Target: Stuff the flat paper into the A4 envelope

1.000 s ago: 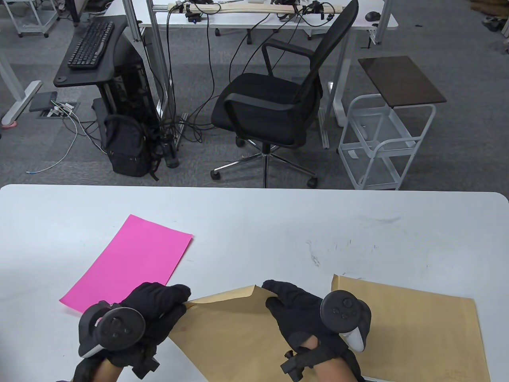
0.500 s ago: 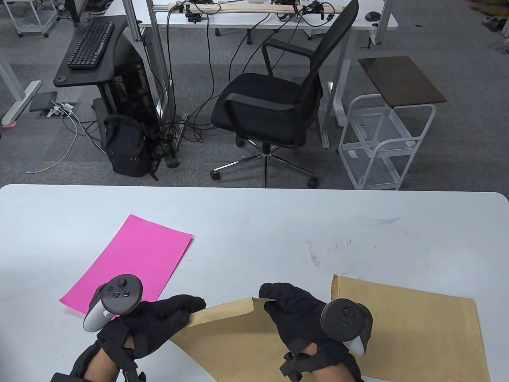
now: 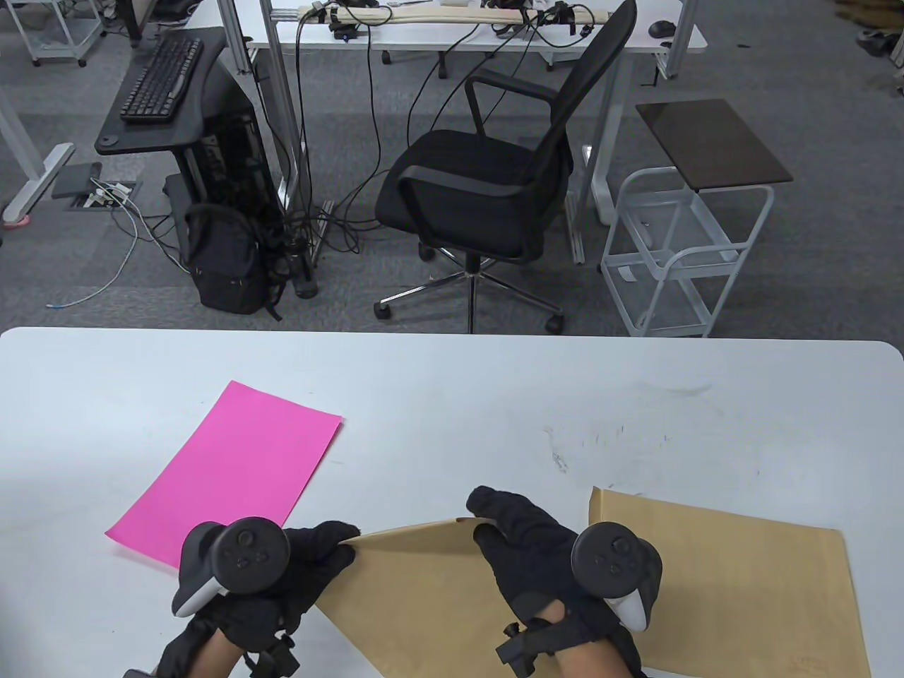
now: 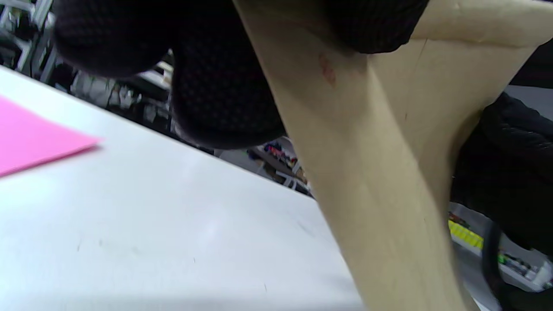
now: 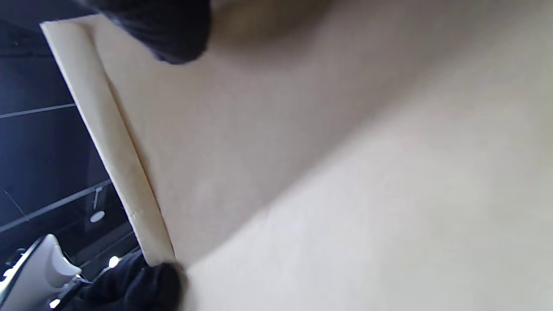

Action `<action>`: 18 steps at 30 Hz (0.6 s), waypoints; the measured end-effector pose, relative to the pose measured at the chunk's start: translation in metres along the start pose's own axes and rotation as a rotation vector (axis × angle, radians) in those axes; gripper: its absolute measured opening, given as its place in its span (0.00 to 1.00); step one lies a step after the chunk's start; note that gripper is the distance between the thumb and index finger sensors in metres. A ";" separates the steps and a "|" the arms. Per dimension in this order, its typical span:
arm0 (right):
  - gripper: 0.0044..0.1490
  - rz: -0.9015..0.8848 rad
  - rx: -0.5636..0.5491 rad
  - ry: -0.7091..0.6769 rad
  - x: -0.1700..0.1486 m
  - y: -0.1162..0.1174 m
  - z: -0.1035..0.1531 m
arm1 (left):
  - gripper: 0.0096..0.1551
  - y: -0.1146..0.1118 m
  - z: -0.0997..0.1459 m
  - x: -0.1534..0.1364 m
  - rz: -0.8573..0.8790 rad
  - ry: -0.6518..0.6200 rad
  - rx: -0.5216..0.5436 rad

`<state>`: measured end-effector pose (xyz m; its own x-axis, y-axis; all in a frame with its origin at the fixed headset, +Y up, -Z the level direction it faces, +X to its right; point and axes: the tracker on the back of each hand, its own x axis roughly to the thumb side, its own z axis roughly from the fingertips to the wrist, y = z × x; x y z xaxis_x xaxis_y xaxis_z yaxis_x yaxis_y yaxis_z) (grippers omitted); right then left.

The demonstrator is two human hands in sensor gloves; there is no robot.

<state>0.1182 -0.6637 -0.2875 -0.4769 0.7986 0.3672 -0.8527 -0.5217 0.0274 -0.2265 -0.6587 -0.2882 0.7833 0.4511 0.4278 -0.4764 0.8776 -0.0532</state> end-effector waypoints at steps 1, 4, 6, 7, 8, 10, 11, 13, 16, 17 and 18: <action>0.39 0.018 -0.016 -0.004 0.002 -0.006 0.002 | 0.25 0.001 0.001 0.002 -0.037 -0.001 0.020; 0.44 0.006 -0.109 -0.051 0.014 -0.025 0.009 | 0.25 0.000 0.004 0.010 -0.199 0.008 0.087; 0.44 0.009 -0.140 -0.106 0.028 -0.030 0.013 | 0.25 -0.003 0.005 0.019 -0.306 0.004 0.126; 0.44 0.045 -0.152 -0.144 0.037 -0.030 0.016 | 0.25 -0.006 0.006 0.025 -0.371 -0.004 0.150; 0.43 0.124 -0.159 -0.186 0.048 -0.028 0.019 | 0.25 -0.009 0.007 0.032 -0.441 -0.012 0.179; 0.42 0.297 -0.144 -0.264 0.065 -0.015 0.024 | 0.25 -0.015 0.010 0.046 -0.554 -0.048 0.219; 0.41 0.400 -0.115 -0.298 0.074 -0.004 0.026 | 0.25 -0.019 0.012 0.055 -0.612 -0.073 0.244; 0.41 0.555 -0.062 -0.341 0.085 0.017 0.028 | 0.25 -0.024 0.016 0.067 -0.675 -0.116 0.284; 0.43 0.769 0.006 -0.351 0.091 0.046 0.028 | 0.25 -0.029 0.020 0.080 -0.724 -0.150 0.327; 0.43 0.824 0.011 -0.332 0.090 0.053 0.027 | 0.25 -0.030 0.021 0.084 -0.732 -0.163 0.334; 0.40 0.874 -0.031 -0.306 0.089 0.058 0.025 | 0.25 -0.031 0.022 0.087 -0.729 -0.176 0.337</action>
<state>0.0318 -0.6305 -0.2299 -0.8797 0.0082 0.4754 -0.2237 -0.8895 -0.3985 -0.1526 -0.6500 -0.2293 0.8818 -0.2697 0.3869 0.0115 0.8324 0.5541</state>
